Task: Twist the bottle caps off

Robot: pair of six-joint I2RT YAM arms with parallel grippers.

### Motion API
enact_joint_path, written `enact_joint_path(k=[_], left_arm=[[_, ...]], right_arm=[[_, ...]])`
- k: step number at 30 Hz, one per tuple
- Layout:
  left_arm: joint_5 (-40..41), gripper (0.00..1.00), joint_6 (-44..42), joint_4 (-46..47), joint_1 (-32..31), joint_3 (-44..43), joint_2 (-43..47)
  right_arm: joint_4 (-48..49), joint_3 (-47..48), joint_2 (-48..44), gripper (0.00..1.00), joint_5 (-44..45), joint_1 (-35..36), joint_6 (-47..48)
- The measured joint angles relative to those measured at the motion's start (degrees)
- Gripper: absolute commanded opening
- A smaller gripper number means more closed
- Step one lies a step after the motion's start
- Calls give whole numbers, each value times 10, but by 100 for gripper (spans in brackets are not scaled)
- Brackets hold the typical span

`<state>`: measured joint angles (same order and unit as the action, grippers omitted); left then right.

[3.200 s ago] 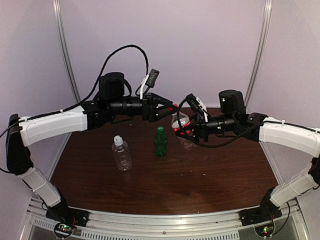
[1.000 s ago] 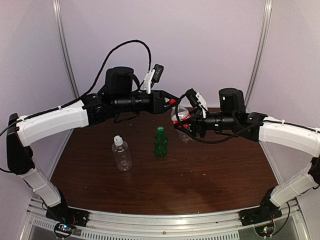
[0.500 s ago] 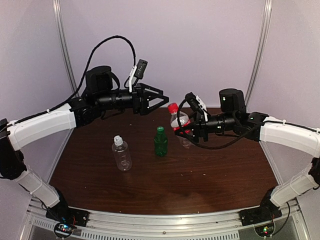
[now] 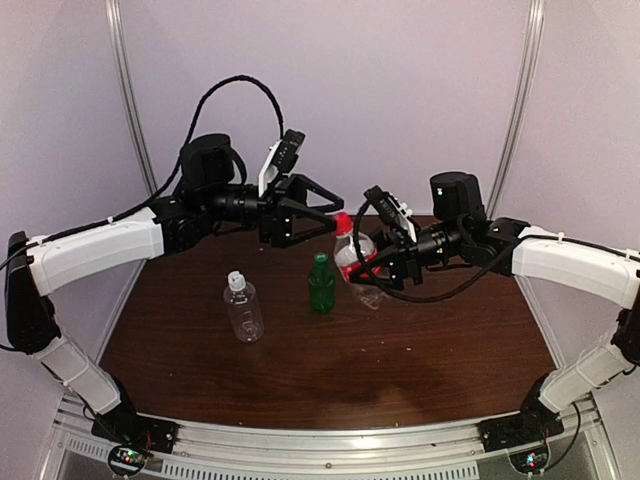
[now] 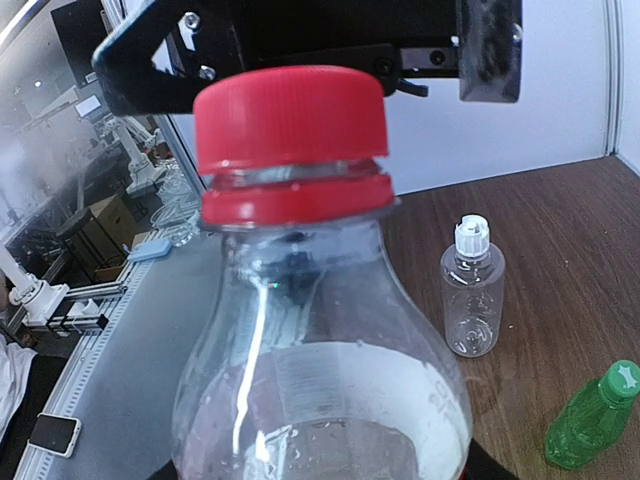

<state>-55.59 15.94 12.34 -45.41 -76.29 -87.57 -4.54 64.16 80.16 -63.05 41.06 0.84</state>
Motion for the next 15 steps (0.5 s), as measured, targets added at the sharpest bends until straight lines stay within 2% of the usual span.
enact_joint_path(k=[6, 15], left_arm=[[-27, 51, 21, 23, 0, -2, -34], [-43, 37, 63, 68, 0, -2, -42]], right_arm=[[5, 0, 3, 50, -19, 0, -12], [9, 0, 4, 48, -21, 0, -19]])
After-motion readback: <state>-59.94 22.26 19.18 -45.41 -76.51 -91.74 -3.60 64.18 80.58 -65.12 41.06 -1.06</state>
